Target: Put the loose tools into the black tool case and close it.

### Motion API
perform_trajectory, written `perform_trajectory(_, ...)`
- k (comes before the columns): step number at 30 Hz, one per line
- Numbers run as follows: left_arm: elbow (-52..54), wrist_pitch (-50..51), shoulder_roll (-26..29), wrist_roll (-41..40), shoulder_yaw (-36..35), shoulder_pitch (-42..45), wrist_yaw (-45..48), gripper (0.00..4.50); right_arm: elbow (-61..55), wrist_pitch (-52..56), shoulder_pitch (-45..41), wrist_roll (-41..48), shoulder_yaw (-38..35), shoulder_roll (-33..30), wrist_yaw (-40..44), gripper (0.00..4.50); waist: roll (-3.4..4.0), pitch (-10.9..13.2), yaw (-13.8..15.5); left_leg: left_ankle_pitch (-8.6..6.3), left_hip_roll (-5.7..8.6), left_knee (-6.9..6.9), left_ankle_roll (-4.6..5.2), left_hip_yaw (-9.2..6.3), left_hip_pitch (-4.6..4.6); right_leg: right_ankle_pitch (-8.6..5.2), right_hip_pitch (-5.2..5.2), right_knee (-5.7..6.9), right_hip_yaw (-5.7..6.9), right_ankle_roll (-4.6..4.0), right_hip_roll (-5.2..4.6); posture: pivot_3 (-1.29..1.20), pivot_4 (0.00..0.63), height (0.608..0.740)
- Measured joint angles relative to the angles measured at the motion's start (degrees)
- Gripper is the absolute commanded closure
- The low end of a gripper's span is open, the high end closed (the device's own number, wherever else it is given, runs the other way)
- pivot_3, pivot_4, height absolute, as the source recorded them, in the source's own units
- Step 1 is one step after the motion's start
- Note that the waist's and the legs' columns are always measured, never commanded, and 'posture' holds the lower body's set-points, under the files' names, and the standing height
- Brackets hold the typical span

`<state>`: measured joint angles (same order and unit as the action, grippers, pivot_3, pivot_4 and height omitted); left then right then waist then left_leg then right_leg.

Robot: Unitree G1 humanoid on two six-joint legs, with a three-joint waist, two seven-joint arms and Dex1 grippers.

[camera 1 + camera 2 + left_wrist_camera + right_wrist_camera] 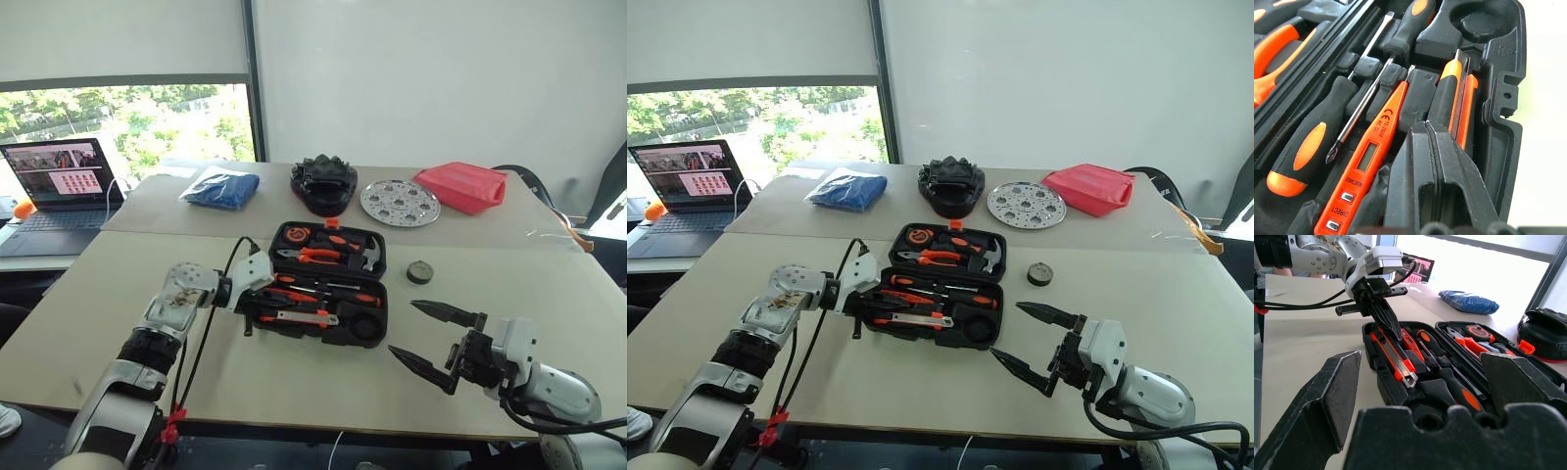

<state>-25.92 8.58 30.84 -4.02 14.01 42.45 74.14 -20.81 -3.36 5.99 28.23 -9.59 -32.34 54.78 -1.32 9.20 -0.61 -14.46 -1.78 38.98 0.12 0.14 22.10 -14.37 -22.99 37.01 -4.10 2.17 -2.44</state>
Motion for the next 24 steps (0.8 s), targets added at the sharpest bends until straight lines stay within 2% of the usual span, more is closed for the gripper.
perform_trajectory(8, -3.6, -0.5, -5.1, 2.0, 0.4, 0.6, -2.7, 4.44, 0.0, 0.0, -0.2, 0.0, -0.1, -0.1, 0.0, 0.0, 0.04, 0.0, 0.3, -0.03, 0.03, -0.01, 0.04, -0.01, -0.12, -0.06, 0.23, -0.13, 0.02, 0.09, -0.02, 0.0, 0.15, 0.74)
perform_trajectory(14, -6.1, -5.0, -7.4, 2.5, 0.4, 0.2, -5.0, 4.44, 0.0, 0.0, -0.7, 0.0, -0.1, -0.3, 0.0, 0.0, 0.05, 0.0, 1.1, -0.04, 0.08, 0.0, 0.04, -0.06, -0.37, -0.1, 0.63, -0.3, 0.01, 0.17, -0.04, 0.0, 0.15, 0.74)
perform_trajectory(21, -6.5, -12.5, -6.4, 0.5, -1.9, -2.0, -4.5, 4.44, 0.0, 0.0, -0.8, 0.0, -0.1, -0.3, 0.0, 0.0, 0.04, 0.0, 0.9, -0.04, 0.05, -0.04, 0.04, -0.08, -0.2, -0.09, 0.42, -0.28, 0.0, 0.14, -0.02, 0.0, 0.15, 0.74)
perform_trajectory(24, -5.1, -11.9, -5.3, -3.2, -3.4, -3.0, -0.5, 4.44, 0.0, 0.0, -0.7, 0.0, -0.1, -0.3, -0.1, 0.0, -0.02, 0.0, 0.4, -0.03, 0.06, -0.01, 0.03, -0.08, 0.29, 0.15, -0.14, -0.15, -0.02, -0.25, -0.02, 0.0, 0.15, 0.74)
